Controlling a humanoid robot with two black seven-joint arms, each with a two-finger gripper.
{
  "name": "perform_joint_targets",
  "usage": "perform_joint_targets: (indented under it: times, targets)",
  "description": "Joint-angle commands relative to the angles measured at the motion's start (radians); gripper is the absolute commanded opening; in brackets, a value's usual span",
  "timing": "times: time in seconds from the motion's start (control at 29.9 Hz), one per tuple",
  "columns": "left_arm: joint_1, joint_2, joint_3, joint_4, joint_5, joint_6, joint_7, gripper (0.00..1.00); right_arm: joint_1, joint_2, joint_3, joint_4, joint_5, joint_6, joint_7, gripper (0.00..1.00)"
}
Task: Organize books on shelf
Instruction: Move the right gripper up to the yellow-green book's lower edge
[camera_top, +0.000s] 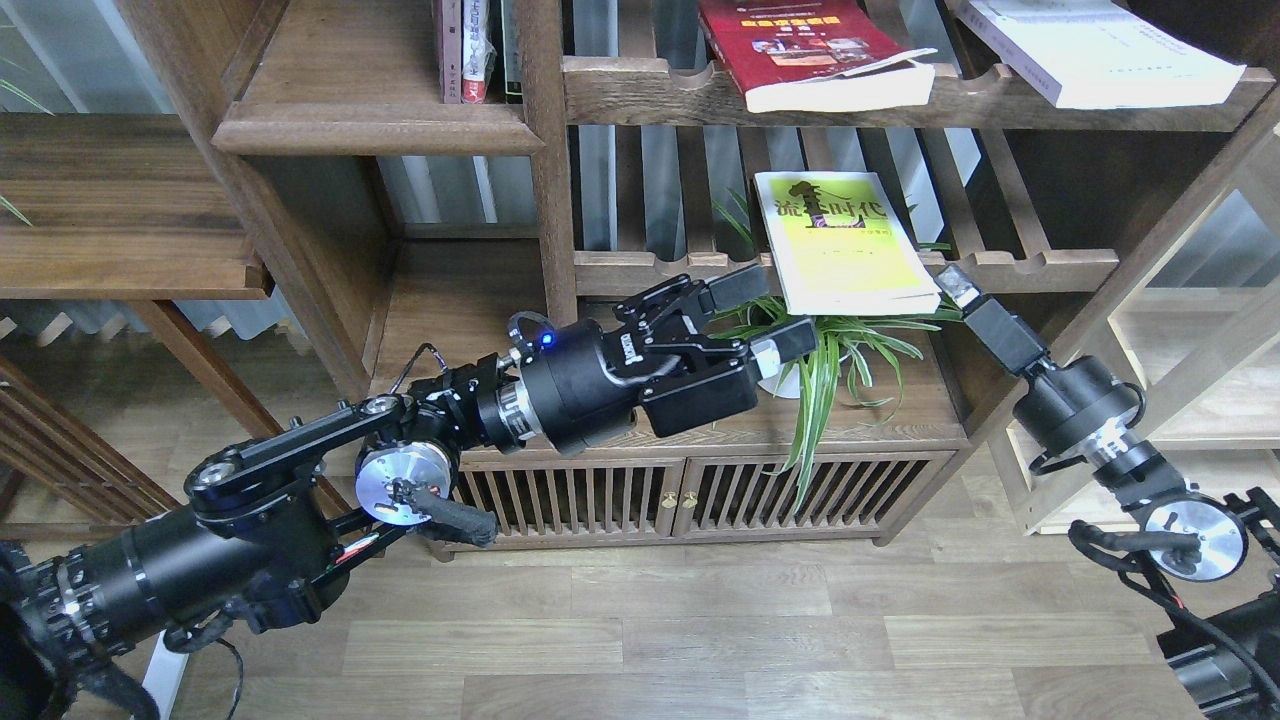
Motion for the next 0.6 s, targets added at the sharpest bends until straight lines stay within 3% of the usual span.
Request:
perform_joint_targets:
  times: [0.0,0.57]
  targets:
    - [-0.001,0.002,-0.002,-0.001,-0.001,-0.004,0.005,0.99,0.001,-0.001,0.0,0.002,0.0,0.0,0.0,1.0]
    - [0.007,0.011,-0.043,-0.017,-0.002,-0.02,0.003,0.99,-0.013,0.054,0.005,0.016,0.017,0.0,-0.006,1.0]
